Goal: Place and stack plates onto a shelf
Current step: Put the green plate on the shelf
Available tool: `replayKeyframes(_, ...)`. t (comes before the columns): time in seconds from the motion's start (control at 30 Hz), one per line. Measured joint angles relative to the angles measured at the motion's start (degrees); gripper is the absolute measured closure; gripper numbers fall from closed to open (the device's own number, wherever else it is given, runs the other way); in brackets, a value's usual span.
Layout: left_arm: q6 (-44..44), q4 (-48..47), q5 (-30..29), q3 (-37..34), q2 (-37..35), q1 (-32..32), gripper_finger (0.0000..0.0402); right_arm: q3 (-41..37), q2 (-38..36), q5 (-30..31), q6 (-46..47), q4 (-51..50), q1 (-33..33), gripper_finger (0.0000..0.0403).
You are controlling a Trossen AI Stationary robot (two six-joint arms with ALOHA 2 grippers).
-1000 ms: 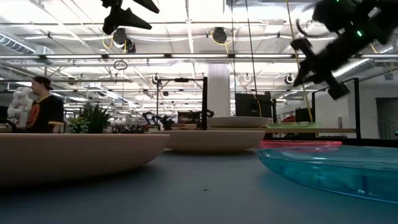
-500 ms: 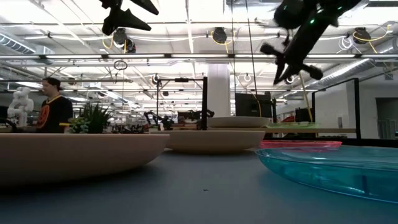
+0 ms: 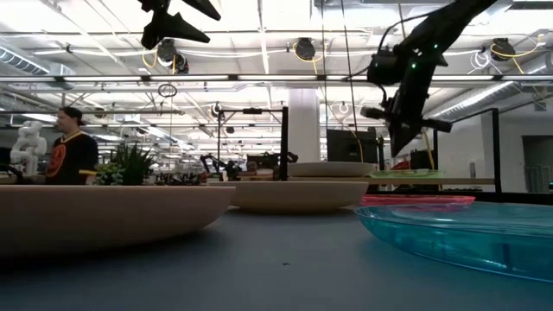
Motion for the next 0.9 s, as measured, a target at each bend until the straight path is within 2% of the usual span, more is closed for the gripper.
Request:
replayKeyframes(0.37,0.02,0.0,-0.63,0.0,0.0,0.0,0.0181,-0.07,5.44,-0.59,-4.16,1.04,-0.02,0.0403)
replayKeyframes(0.63,0.02,0.0,-0.68,0.0,0.0,0.0,0.0181,-0.07,5.71,3.85,-5.49,-3.17,-0.09,0.0403)
replayKeyframes(0.9,0.18,0.0,-1.16,0.0,0.0,0.0,0.0181,-0.07,5.71,3.93,-7.7,-4.11,-1.68,0.0403)
